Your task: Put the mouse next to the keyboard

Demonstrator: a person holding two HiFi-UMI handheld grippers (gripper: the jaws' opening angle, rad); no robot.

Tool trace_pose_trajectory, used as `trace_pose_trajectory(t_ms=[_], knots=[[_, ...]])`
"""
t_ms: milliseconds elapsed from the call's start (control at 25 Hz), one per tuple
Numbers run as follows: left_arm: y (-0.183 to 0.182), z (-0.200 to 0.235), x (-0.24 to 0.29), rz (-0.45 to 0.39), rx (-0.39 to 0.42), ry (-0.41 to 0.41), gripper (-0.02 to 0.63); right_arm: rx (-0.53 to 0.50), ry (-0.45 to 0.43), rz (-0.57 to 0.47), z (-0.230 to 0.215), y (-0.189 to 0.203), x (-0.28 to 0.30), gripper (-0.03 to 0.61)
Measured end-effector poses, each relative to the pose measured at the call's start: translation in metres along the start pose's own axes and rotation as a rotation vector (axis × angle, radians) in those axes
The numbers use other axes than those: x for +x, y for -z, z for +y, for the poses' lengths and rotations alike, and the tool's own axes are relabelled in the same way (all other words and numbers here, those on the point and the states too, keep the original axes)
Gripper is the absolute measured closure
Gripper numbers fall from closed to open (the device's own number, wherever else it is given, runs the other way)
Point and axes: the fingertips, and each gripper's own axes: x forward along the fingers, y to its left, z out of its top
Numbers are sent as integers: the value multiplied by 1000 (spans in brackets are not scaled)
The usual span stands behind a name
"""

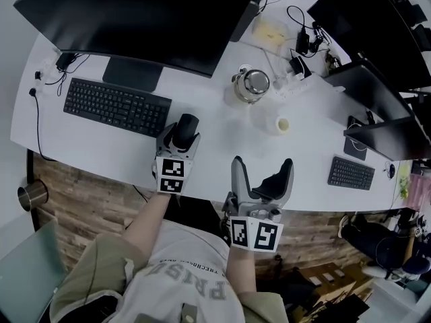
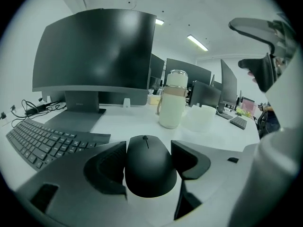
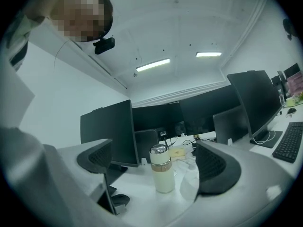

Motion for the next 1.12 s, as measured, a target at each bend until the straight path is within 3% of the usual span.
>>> trace_pose_trajectory(t_ms=[840,1040,1120], knots=[[17,-10,42,88,44,-42,310,3,31,31,-23,13,12,35],[16,-14,42,84,37,7,305,3,40,22,-15,12,10,34],[11,-16,38,63,37,38,264,0,43,16,-11,11,9,35]])
